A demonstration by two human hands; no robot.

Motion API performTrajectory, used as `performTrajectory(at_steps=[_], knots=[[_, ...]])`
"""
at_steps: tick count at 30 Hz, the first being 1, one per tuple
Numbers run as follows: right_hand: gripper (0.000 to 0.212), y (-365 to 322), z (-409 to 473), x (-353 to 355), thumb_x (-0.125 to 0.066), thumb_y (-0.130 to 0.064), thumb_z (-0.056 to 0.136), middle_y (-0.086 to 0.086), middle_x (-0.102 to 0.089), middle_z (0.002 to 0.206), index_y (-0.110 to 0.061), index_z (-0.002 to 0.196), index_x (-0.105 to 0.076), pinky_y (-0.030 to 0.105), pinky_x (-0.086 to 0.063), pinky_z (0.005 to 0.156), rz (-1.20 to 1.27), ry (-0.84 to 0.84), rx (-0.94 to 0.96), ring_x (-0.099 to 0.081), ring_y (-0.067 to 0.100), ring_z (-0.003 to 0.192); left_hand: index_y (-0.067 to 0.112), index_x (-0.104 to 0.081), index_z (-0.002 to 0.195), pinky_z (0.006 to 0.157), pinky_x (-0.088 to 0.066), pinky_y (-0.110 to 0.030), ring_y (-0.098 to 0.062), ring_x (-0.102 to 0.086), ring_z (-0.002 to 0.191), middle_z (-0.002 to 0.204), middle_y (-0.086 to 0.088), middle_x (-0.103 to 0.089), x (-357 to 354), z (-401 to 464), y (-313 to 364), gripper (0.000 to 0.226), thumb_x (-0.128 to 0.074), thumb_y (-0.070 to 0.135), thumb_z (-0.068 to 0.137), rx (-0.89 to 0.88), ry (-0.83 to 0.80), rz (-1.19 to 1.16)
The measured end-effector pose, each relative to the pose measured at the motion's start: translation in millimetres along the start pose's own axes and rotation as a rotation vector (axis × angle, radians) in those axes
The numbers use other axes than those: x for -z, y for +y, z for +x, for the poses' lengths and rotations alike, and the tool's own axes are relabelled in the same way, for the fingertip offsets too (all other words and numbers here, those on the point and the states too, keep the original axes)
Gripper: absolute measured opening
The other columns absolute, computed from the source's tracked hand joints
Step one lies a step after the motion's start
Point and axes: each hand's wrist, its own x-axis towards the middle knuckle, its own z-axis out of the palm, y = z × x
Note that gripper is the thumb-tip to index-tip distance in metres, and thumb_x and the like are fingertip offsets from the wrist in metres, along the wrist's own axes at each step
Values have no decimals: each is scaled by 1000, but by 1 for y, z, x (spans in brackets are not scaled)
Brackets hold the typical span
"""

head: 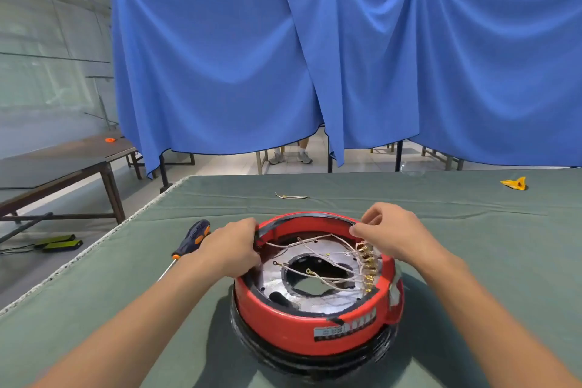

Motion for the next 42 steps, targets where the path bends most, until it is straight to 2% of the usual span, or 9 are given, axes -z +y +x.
performTrajectory(at_steps=[6, 11, 14, 19, 24, 28, 32, 35, 42], knots=[[40, 0, 1, -8, -62, -39, 77, 0, -58, 117, -23, 113, -57, 32, -42, 89, -24, 68, 112, -49, 22, 114, 32, -40, 134, 86, -43, -34, -27, -53, 116, 130, 0, -55, 6, 26, 31, 57, -59, 19, 82, -269, 1, 113], [26, 0, 5, -7, -64, -36, 74, -5, -64, 94, -28, 97, -55, 31, -49, 72, 2, -60, 115, -59, 17, 87, 43, -40, 133, 83, -47, -33, -21, -54, 114, 130, 9, -56, 9, 31, 57, 61, -52, 9, 84, -529, 165, 119], [11, -1, 7, -11, -59, -23, 78, -5, -59, 79, -25, 88, -56, 29, -39, 56, -87, -57, 163, -57, 20, 76, 40, -41, 136, 90, -49, -36, -17, -55, 114, 131, 10, -56, 1, 31, 69, 61, -53, 7, 86, -650, 270, 111], [18, 7, 10, -19, -54, -12, 79, 3, -67, 86, -20, 91, -65, 31, -49, 69, -183, -83, 173, -60, 28, 84, 33, -50, 128, 90, -46, -34, -22, -54, 116, 125, 5, -60, -17, 38, 54, 44, -62, 30, 86, -435, 163, 33], [16, 8, 12, -16, -64, -27, 76, -5, -69, 91, -29, 93, -64, 33, -53, 78, -81, -126, 164, -64, 17, 86, 37, -61, 116, 87, -48, -38, -27, -59, 107, 113, 2, -67, -18, 35, 43, 25, -54, 31, 93, -344, 166, -44], [40, 0, 8, -7, -69, -41, 74, -9, -58, 107, -29, 112, -60, 29, -44, 87, -75, -11, 205, -52, 13, 105, 34, -65, 107, 79, -50, -37, -32, -61, 100, 104, -3, -69, -17, 34, 47, 22, -54, 25, 91, -318, 203, 17], [16, -16, -2, -5, -64, -36, 79, -14, -58, 88, -30, 93, -65, 29, -45, 77, -64, 125, 284, -54, 11, 95, 23, -65, 96, 64, -40, -31, -35, -61, 93, 96, -7, -67, -23, 30, 46, 18, -51, 15, 88, -180, 284, 77], [9, -22, -8, -15, -60, -30, 79, -11, -67, 84, -26, 82, -68, 32, -52, 76, -69, 43, 264, -63, 14, 86, 16, -63, 93, 64, -36, -31, -34, -61, 94, 98, -9, -66, -26, 27, 46, 19, -48, 8, 85, -87, 295, 121], [18, -20, -2, -27, -60, -31, 86, -8, -67, 103, -27, 102, -68, 29, -48, 85, -154, -106, 231, -60, 14, 97, 17, -58, 91, 63, -32, -30, -32, -56, 85, 98, -6, -63, -24, 24, 47, 11, -51, 15, 83, -29, 301, 28]])
